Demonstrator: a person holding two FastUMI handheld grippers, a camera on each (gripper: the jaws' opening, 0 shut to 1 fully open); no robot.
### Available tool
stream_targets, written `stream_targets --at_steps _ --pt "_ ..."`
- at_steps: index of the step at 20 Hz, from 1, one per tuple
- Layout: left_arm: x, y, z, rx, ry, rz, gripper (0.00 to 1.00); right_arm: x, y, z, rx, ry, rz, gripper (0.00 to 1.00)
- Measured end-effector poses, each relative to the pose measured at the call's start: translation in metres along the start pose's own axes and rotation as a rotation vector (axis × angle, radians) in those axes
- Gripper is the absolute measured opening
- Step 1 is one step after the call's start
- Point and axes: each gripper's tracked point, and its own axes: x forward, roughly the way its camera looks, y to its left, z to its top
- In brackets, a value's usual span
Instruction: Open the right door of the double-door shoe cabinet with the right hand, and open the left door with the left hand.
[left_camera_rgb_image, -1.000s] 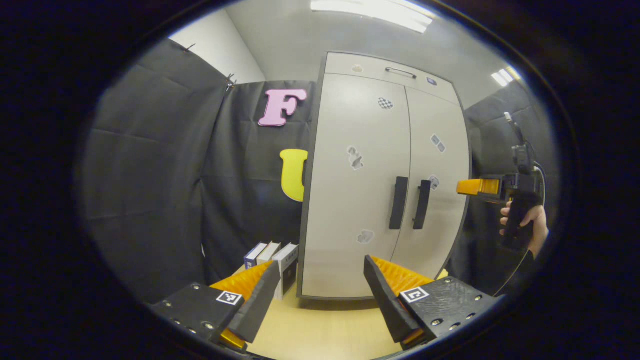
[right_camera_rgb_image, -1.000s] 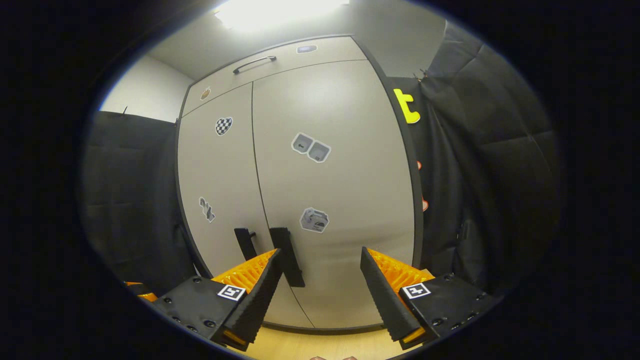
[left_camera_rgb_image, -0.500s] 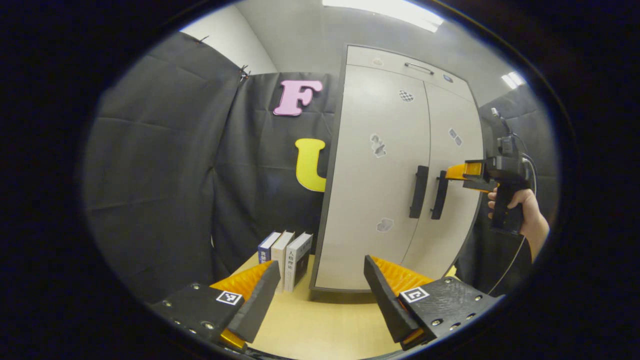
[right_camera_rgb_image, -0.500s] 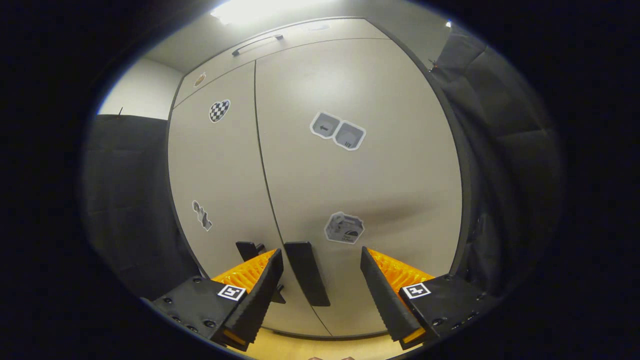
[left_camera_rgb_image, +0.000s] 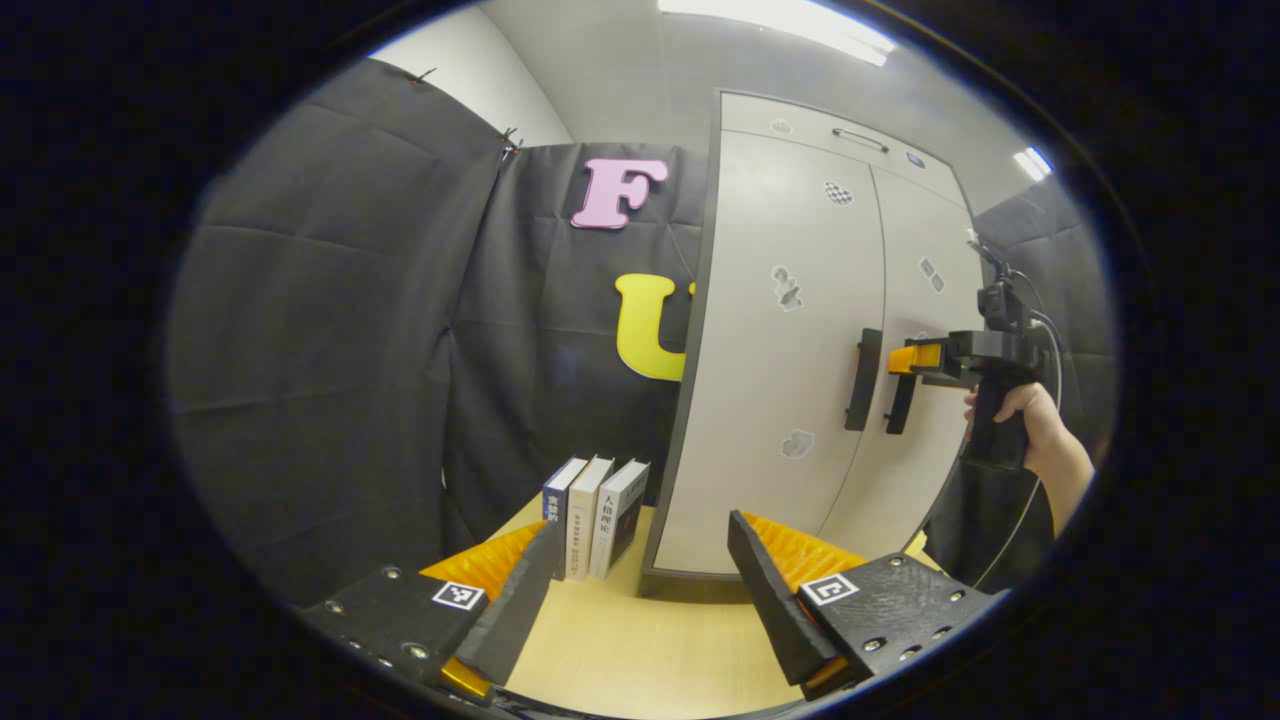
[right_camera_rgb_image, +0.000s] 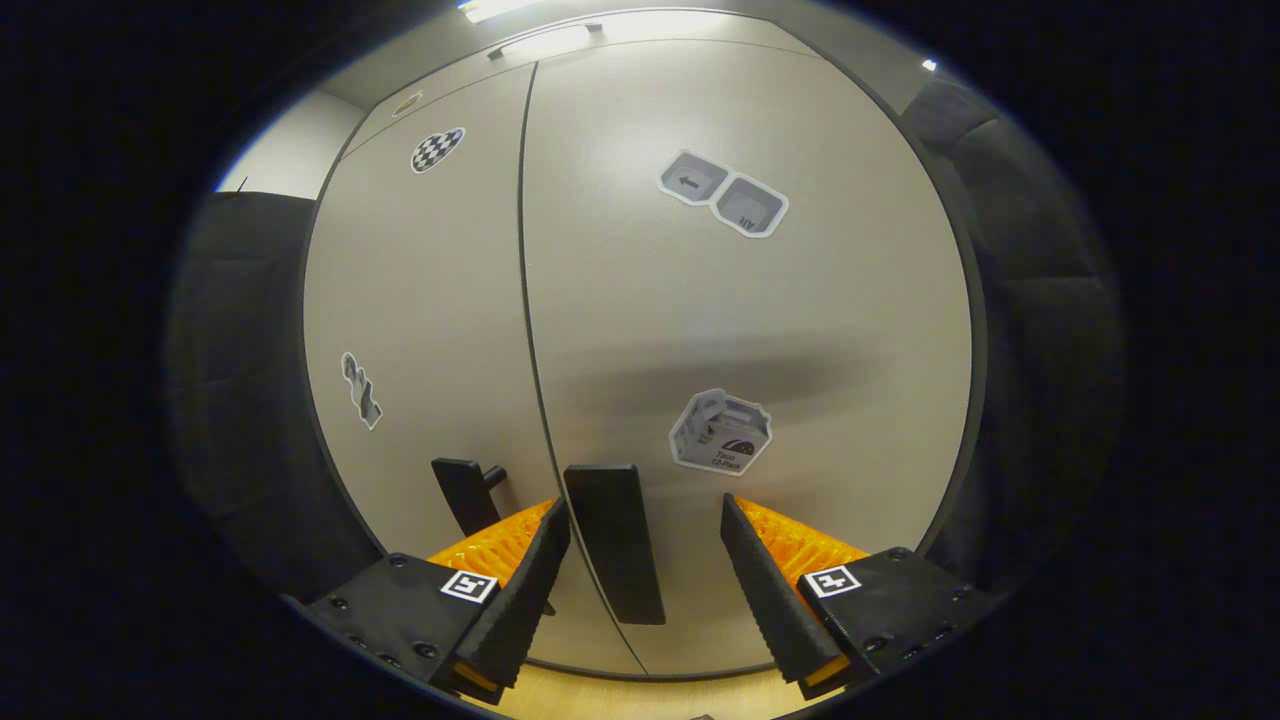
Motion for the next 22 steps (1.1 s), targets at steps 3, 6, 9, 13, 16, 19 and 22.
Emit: stream_targets --at_steps 3,6,9,13,16,19,22 --pt "-0.001 0.003 -0.002 0.01 0.003 0.002 1.0 0.004 0.0 0.0 -0.004 0.004 -0.013 0.87" --pt "-0.001 0.007 -0.004 0.02 0.01 0.007 0.98 0.007 0.004 -0.003 0.03 0.019 -0.016 0.61" --pt "-0.001 0.003 -0.002 0.016 0.003 -0.015 1.0 0.01 0.01 -0.011 0.043 0.052 -0.013 0.61" --pt "-0.001 0.008 -0.001 0.053 -0.002 -0.023 1.0 0.011 0.01 -0.014 0.025 0.055 -0.022 0.35" --pt "-0.001 0.004 -0.003 0.031 0.002 -0.042 1.0 0.01 0.009 -0.014 0.009 0.031 -0.055 0.28" --pt "-0.004 -0.005 -0.005 -0.003 0.014 -0.075 1.0 0.011 0.008 -0.014 -0.006 -0.002 -0.066 0.17" --pt "-0.004 -0.005 -0.007 0.012 0.024 -0.089 1.0 0.008 0.009 -0.015 0.006 0.018 -0.027 0.1"
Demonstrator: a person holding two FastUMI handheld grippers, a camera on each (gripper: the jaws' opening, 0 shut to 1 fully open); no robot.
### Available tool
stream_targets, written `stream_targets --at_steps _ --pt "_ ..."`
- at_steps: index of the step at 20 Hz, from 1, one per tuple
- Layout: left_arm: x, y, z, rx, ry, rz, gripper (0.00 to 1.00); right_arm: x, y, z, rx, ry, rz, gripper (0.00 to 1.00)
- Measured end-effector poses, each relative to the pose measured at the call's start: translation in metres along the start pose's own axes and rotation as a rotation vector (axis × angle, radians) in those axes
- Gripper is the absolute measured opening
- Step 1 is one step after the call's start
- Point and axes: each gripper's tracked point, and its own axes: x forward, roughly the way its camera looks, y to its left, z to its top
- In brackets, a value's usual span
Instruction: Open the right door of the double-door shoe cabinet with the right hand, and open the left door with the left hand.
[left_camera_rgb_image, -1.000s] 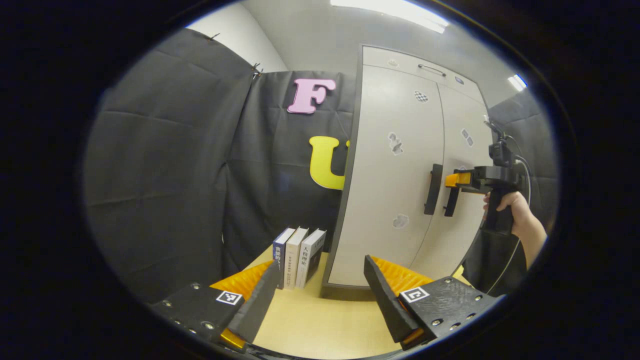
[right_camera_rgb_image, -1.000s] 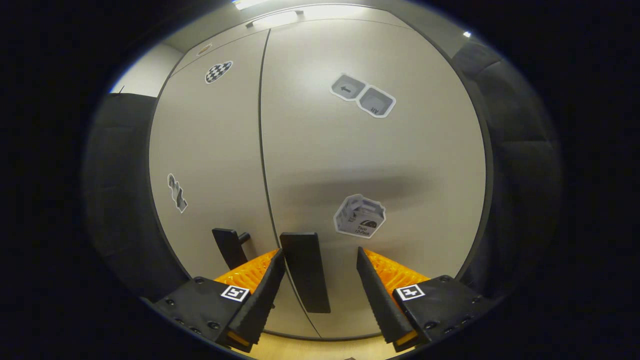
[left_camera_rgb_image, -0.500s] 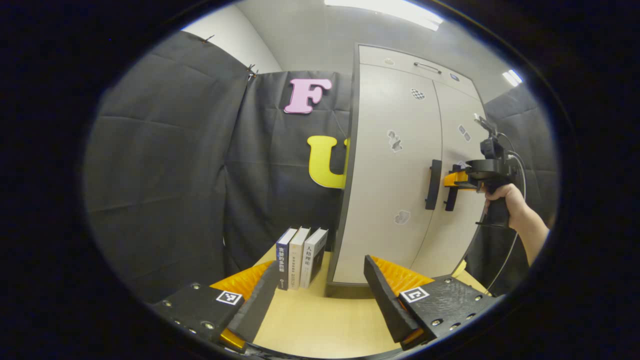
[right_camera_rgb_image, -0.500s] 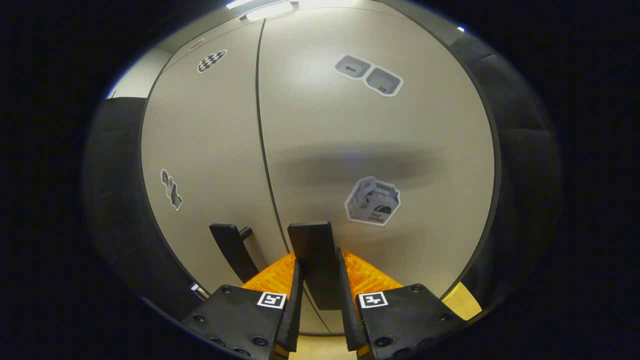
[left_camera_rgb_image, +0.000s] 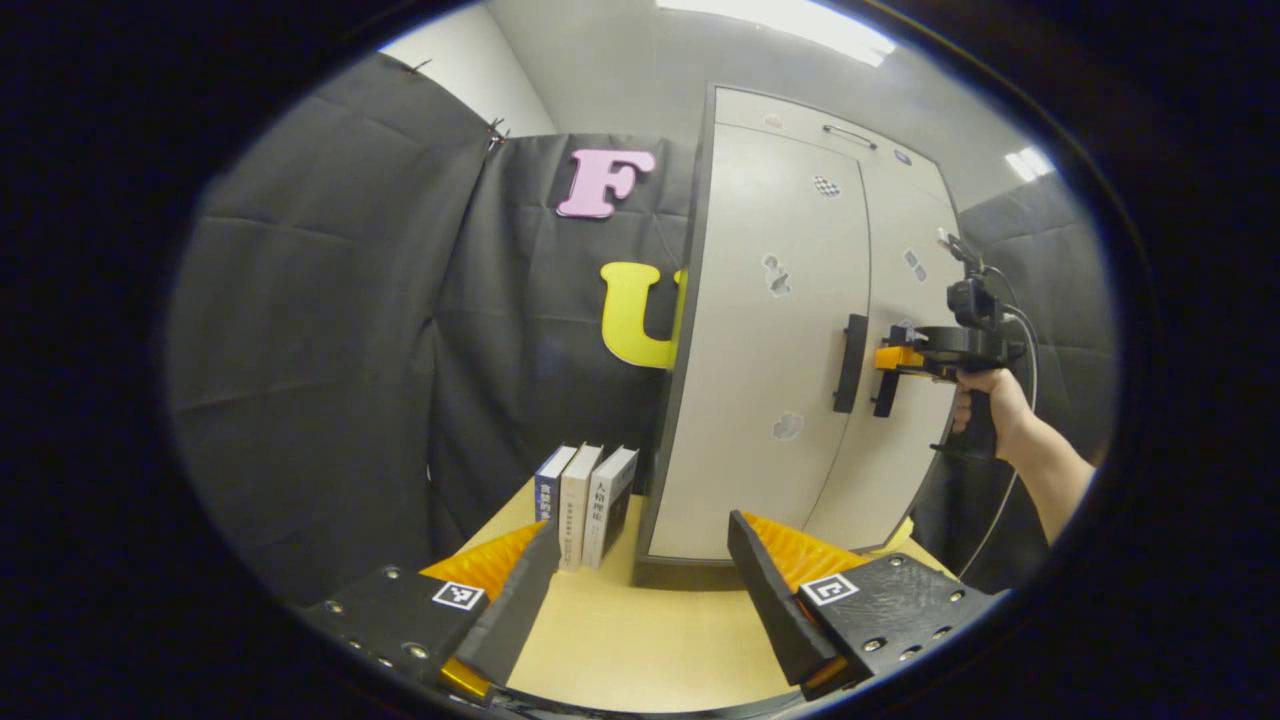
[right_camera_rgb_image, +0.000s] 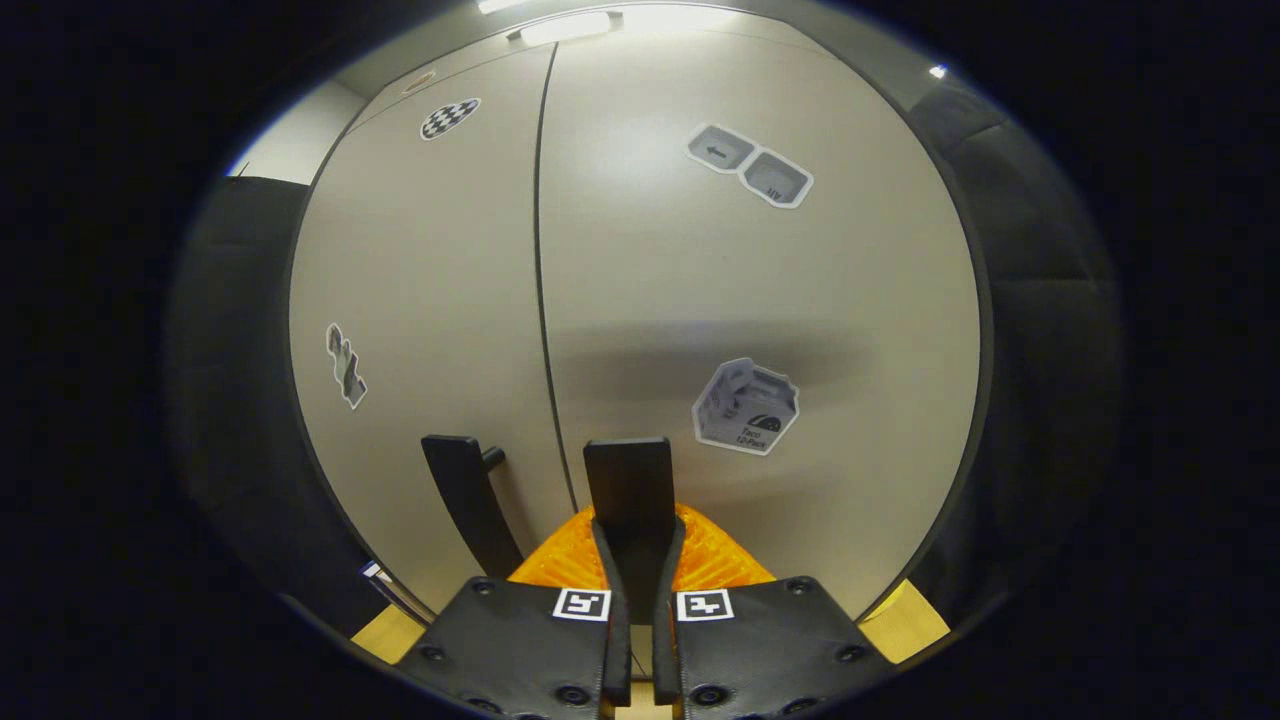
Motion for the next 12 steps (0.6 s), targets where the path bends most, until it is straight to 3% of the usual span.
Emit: stream_targets --at_steps 12 --pt "0.004 -0.027 -0.007 -0.012 0.049 -0.106 1.0 -0.034 -0.002 -0.005 -0.02 0.008 0.079 0.1"
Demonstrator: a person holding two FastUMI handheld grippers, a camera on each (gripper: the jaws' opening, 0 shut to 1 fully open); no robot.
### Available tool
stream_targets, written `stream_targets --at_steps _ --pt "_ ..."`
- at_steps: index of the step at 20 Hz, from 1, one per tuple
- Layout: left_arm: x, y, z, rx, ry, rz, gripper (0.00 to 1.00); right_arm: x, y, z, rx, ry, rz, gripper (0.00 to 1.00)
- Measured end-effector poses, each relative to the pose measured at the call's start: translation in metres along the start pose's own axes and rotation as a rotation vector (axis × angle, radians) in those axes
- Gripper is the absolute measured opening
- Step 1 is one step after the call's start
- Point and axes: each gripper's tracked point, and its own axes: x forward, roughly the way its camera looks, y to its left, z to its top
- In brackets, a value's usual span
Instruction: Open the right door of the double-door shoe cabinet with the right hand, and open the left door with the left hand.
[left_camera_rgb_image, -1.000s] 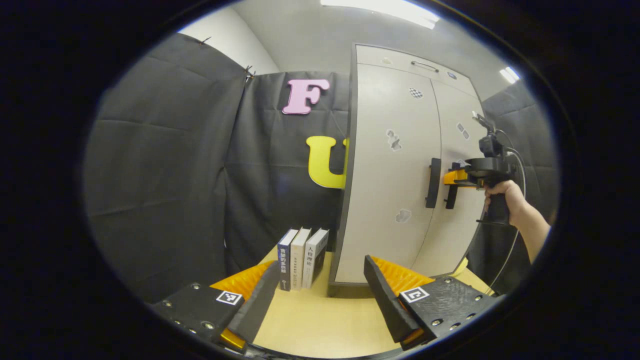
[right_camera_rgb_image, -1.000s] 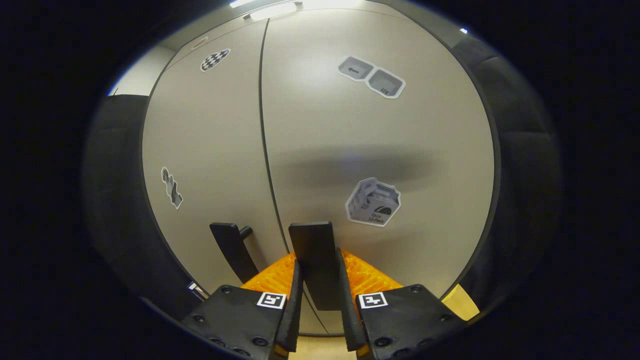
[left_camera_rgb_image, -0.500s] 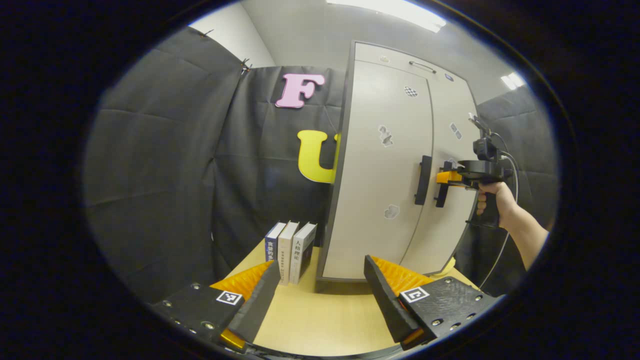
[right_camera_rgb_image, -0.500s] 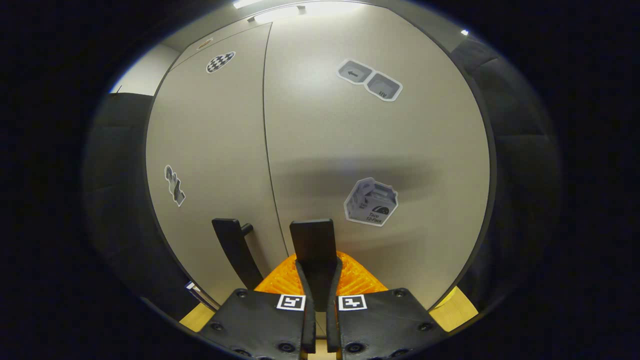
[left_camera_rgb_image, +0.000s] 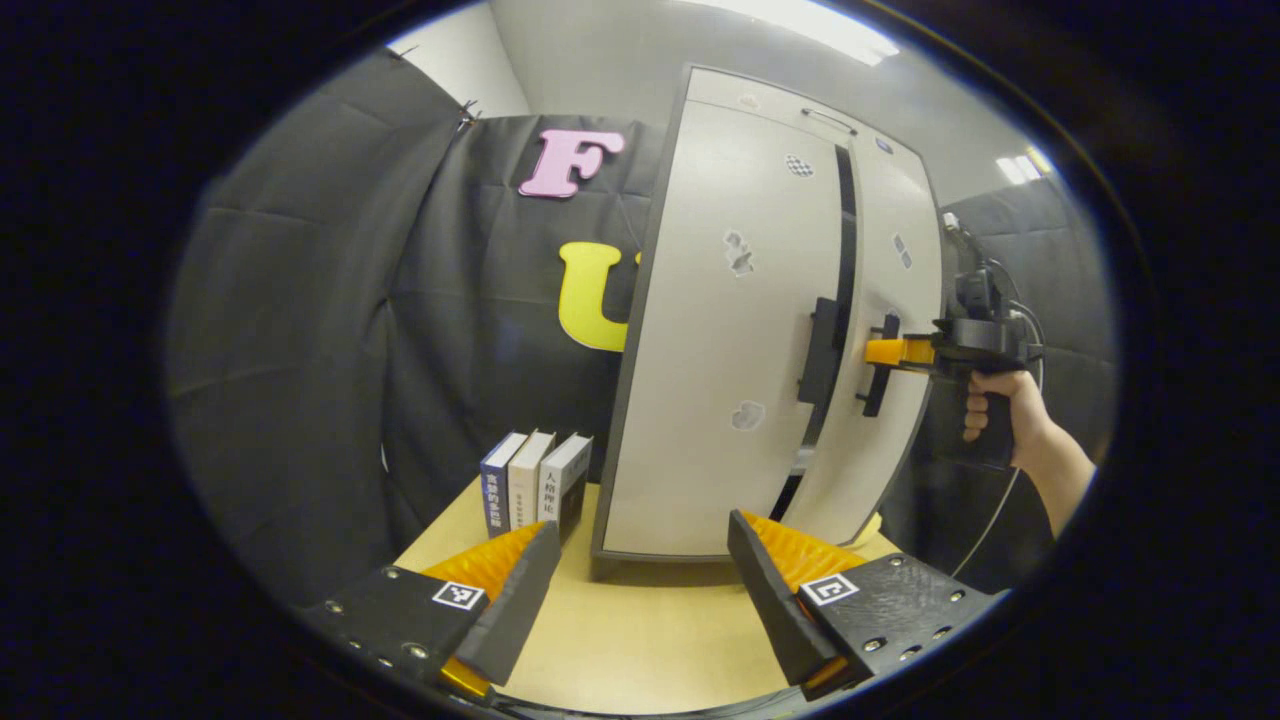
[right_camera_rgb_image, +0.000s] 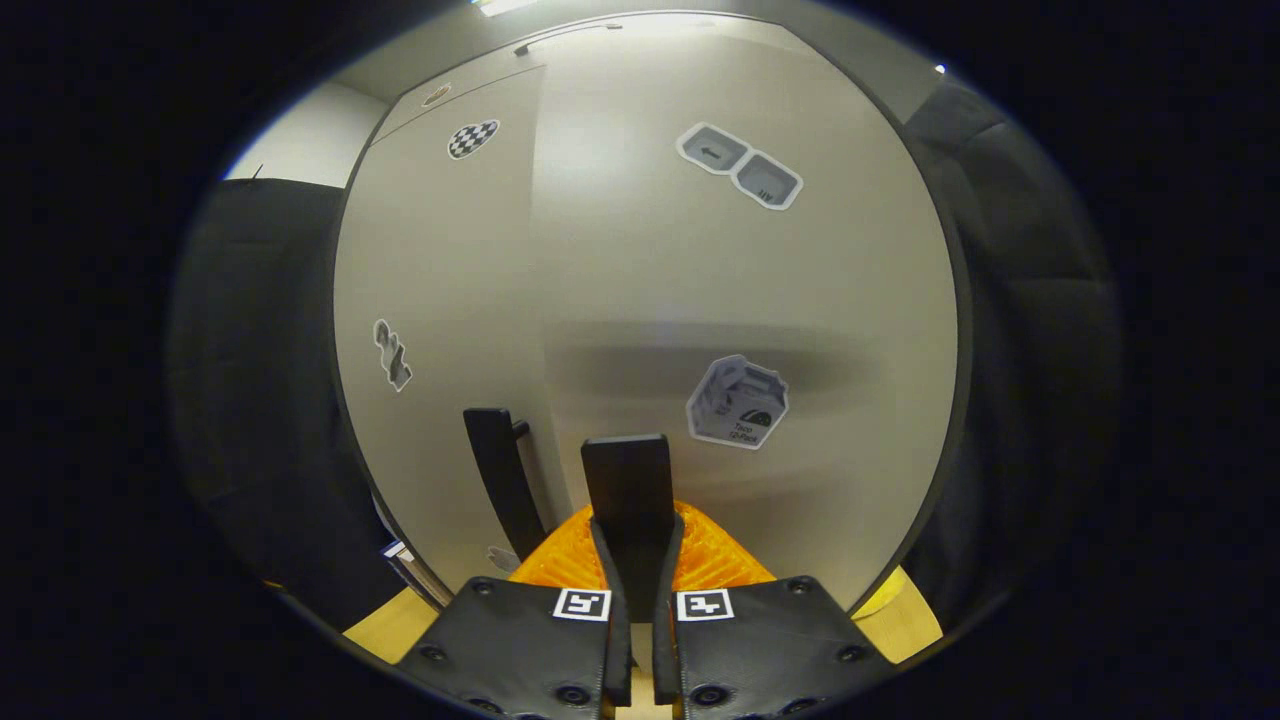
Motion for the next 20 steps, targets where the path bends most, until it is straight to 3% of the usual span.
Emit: stream_targets --at_steps 8,20 --pt "0.008 -0.019 0.009 0.021 -0.02 0.018 1.0 -0.04 -0.01 -0.007 -0.025 0.01 0.118 0.1" --pt "0.002 -0.038 0.009 0.055 -0.042 0.121 0.96 -0.083 -0.029 -0.01 -0.034 0.022 0.327 0.1"
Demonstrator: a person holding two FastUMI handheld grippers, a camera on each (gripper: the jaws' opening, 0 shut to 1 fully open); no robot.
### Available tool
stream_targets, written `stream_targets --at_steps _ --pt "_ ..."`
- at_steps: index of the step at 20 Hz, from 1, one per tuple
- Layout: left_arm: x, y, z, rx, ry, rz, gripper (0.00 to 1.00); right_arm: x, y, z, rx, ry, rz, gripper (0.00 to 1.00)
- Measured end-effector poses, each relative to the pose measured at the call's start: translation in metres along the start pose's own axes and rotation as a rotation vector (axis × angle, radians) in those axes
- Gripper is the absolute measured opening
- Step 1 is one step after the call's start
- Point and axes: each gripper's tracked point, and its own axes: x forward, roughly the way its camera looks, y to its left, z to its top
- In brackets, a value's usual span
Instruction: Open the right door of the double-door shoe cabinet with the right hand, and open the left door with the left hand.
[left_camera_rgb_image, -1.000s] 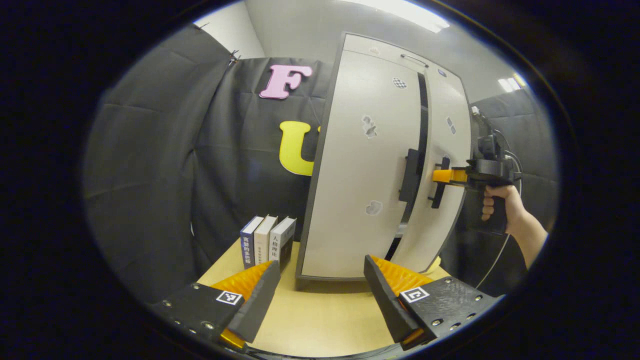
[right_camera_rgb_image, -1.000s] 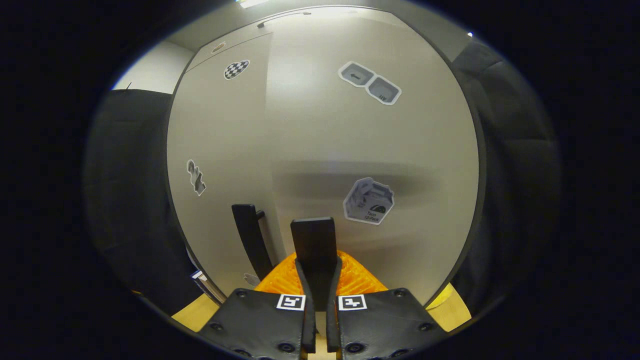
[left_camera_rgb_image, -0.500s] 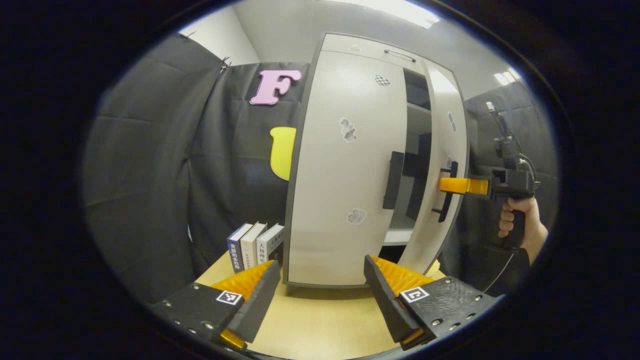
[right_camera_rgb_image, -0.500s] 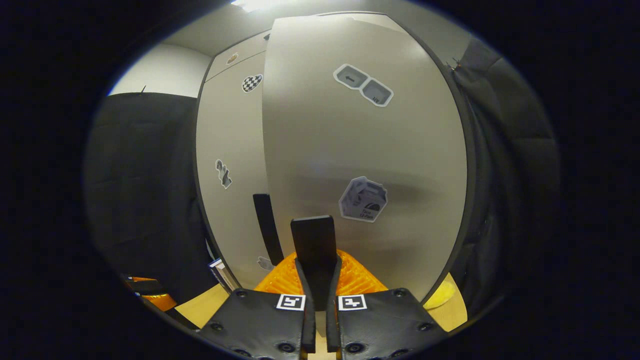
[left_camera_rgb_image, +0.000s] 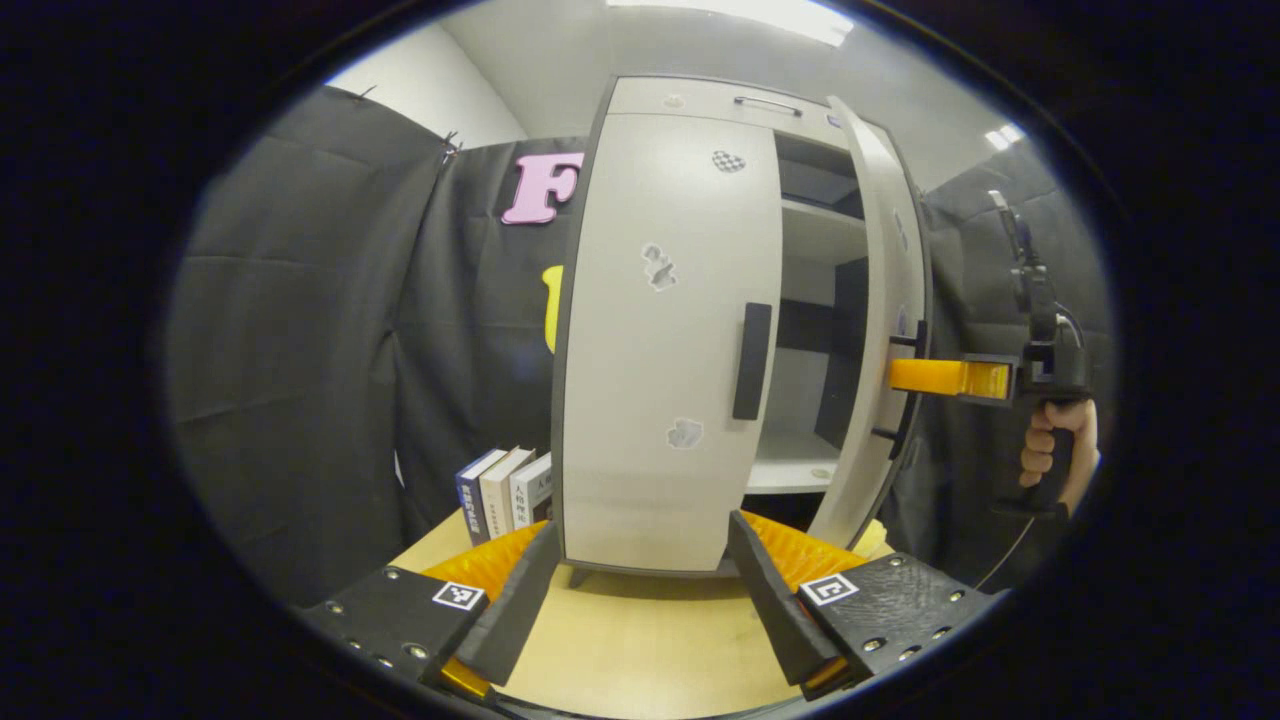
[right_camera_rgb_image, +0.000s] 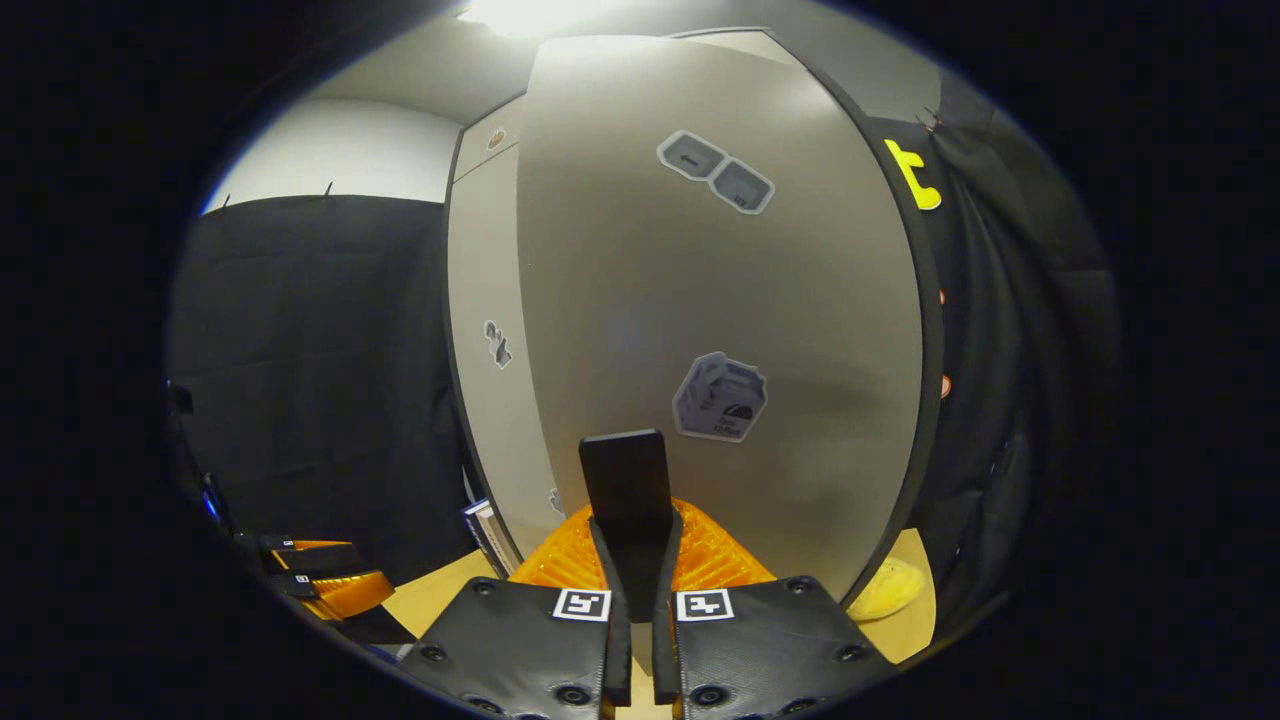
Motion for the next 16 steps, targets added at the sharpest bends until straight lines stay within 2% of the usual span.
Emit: stream_targets --at_steps 1,2,9,16 --pt "-0.002 -0.002 -0.001 -0.005 0.0 0.009 0.96 -0.005 -0.002 -0.001 0.0 0.0 0.015 0.1" --pt "-0.003 -0.004 -0.001 -0.01 0.001 0.018 1.0 -0.01 -0.004 -0.001 0.0 -0.001 0.03 0.1" --pt "-0.01 -0.019 -0.003 -0.017 -0.019 0.043 0.96 -0.029 -0.021 -0.004 0.005 -0.03 0.077 0.1" --pt "-0.013 -0.035 -0.008 0.01 -0.009 -0.015 1.0 -0.049 -0.034 -0.006 0.038 -0.07 0.052 0.1"
